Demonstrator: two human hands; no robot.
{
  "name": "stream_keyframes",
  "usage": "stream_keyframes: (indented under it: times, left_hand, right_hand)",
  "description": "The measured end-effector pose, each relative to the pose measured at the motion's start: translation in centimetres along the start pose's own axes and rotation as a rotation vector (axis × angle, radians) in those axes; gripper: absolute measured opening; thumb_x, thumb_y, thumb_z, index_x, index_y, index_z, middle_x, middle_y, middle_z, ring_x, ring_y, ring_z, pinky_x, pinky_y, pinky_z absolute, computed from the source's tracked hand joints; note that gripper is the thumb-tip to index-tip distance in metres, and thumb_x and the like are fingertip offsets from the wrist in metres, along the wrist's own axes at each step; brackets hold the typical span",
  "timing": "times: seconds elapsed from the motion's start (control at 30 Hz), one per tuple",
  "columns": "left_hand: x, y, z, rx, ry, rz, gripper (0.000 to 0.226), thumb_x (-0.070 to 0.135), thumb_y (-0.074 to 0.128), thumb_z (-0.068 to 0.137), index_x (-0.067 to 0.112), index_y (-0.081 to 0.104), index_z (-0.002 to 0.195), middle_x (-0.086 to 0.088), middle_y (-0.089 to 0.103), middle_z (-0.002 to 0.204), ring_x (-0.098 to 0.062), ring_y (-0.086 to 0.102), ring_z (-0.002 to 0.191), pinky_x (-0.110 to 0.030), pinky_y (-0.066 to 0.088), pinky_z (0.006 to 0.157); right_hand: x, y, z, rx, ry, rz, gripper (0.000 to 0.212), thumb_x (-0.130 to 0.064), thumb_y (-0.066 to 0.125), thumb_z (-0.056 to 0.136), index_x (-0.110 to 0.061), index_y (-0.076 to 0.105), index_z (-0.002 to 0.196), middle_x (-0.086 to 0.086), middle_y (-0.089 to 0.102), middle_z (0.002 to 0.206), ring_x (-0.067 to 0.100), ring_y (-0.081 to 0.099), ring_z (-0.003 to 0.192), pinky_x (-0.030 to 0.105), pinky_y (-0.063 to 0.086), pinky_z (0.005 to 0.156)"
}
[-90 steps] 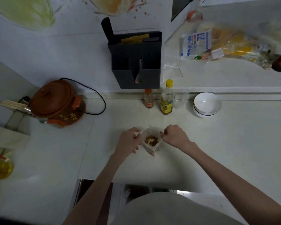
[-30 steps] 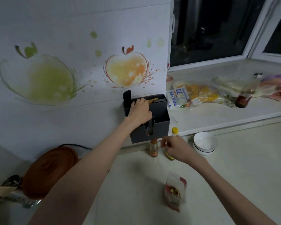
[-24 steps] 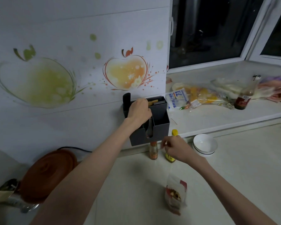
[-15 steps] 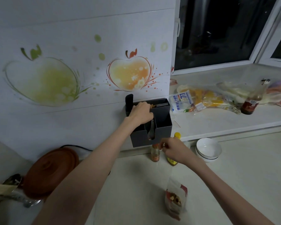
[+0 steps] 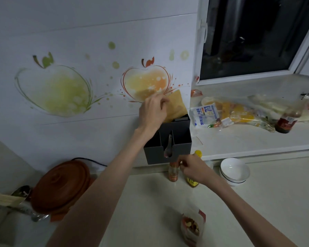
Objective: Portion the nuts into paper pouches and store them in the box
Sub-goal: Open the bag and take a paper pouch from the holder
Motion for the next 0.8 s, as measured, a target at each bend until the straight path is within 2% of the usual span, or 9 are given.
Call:
stream_keyframes:
  times: [0.07,0.13,0.27,0.37,0.43,0.5,0.6,0.7,0.8]
  left_hand:
    - [0.6,-2.3,-0.4,0.122,0.002,-0.114,0.018,0.004,0.061,0.087,0.014,0.073,0.096,0.002,0.073,0.101,-0.014,0.066,0.094,-0.032,0.055,0.082]
    - [1.0,-3.9,-1.4,0.191,-0.026,-0.213,0.015,0.008,0.066,0.086,0.016,0.069,0.098,0.005,0.071,0.092,-0.008,0.064,0.081,-0.026,0.055,0.072]
    - [-0.2,-4.6,-4.8,0.162,-0.175,-0.398,0.032,0.012,0.069,0.086,0.022,0.059,0.114,0.009,0.067,0.084,-0.001,0.064,0.079,-0.013,0.05,0.067]
    - [-2.4,-3.2,-8.5,0.088,-0.352,-0.555,0.024,0.008,0.067,0.087,0.02,0.066,0.108,0.017,0.067,0.089,0.006,0.064,0.081,-0.008,0.049,0.066]
    - [-3.1,-1.4,-11.2,0.005,-0.43,-0.638,0.025,0.005,0.066,0.088,0.026,0.066,0.099,0.013,0.069,0.092,0.007,0.066,0.081,-0.011,0.051,0.065]
    - [-3.2,0.3,-13.8,-0.054,-0.481,-0.678,0.027,0.003,0.064,0.089,0.03,0.064,0.096,0.011,0.069,0.092,0.003,0.068,0.082,-0.012,0.052,0.064]
    - [-3.6,2.9,-18.1,-0.138,-0.601,-0.737,0.02,0.005,0.062,0.091,0.022,0.063,0.102,0.006,0.073,0.088,-0.002,0.07,0.077,-0.014,0.052,0.061]
    - [-3.7,4.9,-21.8,-0.226,-0.664,-0.705,0.021,0.01,0.062,0.092,0.02,0.062,0.111,0.007,0.076,0.077,-0.011,0.071,0.072,-0.021,0.054,0.06]
    - [-3.4,5.6,-23.1,-0.265,-0.693,-0.722,0.022,0.008,0.06,0.093,0.023,0.064,0.109,0.013,0.074,0.073,-0.006,0.071,0.069,-0.017,0.052,0.056]
  right_hand:
    - [-0.3,-0.3,-0.2,0.014,-0.013,0.039,0.025,-0.005,0.049,0.081,-0.022,0.066,0.084,-0.001,0.066,0.078,0.009,0.057,0.065,0.026,0.046,0.059]
    - [-0.9,-0.7,-0.6,0.02,-0.026,0.103,0.024,-0.004,0.049,0.082,-0.022,0.065,0.081,-0.006,0.064,0.072,0.003,0.053,0.058,0.022,0.042,0.057]
    - [-2.6,-2.7,-1.9,0.047,-0.044,0.209,0.025,-0.003,0.049,0.083,-0.02,0.067,0.081,0.004,0.068,0.073,0.011,0.052,0.055,0.025,0.041,0.055]
    - [-4.1,-5.2,-3.2,0.117,-0.068,0.291,0.024,-0.006,0.05,0.085,-0.022,0.068,0.081,0.0,0.067,0.073,0.014,0.058,0.062,0.029,0.046,0.06]
    - [-4.7,-6.0,-3.9,0.131,-0.083,0.361,0.024,-0.008,0.051,0.087,-0.022,0.069,0.08,0.0,0.067,0.074,0.018,0.06,0.066,0.031,0.048,0.062]
    - [-4.5,-5.8,-4.2,0.146,-0.073,0.398,0.024,-0.008,0.051,0.087,-0.022,0.069,0.079,-0.004,0.063,0.065,0.014,0.057,0.058,0.026,0.044,0.055]
    - [-3.3,-3.4,-4.5,0.112,0.004,0.428,0.02,-0.014,0.052,0.09,-0.02,0.066,0.078,-0.007,0.057,0.058,0.003,0.049,0.049,0.017,0.038,0.05]
    - [-2.0,0.0,-5.3,0.04,0.064,0.39,0.024,-0.025,0.052,0.092,-0.024,0.061,0.07,-0.008,0.057,0.065,0.008,0.051,0.06,0.03,0.042,0.062]
    - [-1.3,1.6,-6.0,0.038,0.094,0.41,0.028,-0.026,0.053,0.092,-0.027,0.054,0.064,-0.005,0.056,0.065,0.01,0.051,0.062,0.033,0.042,0.064]
Point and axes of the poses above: each hand's wrist, its own z-axis towards the middle knuckle, its own y-axis out of the palm, x = y × z, the point moved 9 cm from there along z, towards the middle knuckle
